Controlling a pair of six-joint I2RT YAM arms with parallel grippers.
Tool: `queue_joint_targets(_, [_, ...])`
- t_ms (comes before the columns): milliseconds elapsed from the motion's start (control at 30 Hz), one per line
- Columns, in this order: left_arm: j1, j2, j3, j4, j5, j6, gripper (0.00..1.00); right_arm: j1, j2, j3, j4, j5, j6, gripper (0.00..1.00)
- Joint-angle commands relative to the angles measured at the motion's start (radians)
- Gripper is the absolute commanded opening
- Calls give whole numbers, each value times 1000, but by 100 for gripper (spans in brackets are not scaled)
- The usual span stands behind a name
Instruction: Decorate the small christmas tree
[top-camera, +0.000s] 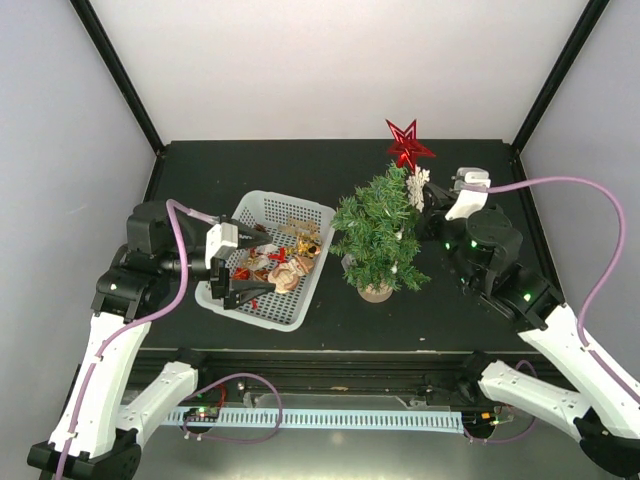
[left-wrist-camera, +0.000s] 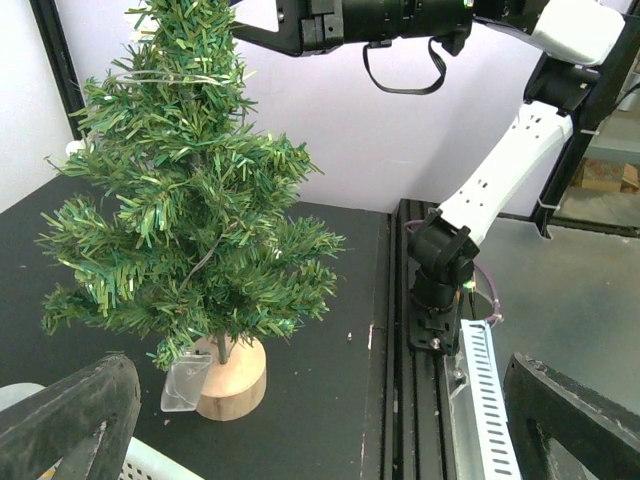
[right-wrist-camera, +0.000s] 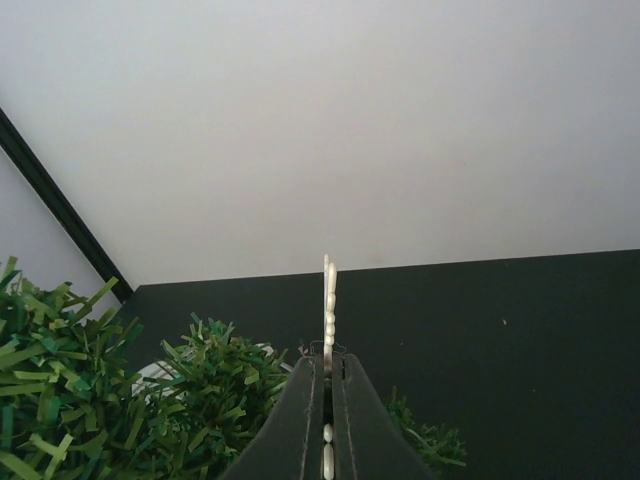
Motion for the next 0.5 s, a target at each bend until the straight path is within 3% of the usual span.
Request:
queue_joint_targets(0, [13,-13,-2,27,39,-12,99,-4,9,-9,31,-15,27,1])
queue_joint_targets(467, [22,-26,-23,40,46,-21,99,-4,-36,-118,11,-82,91,1])
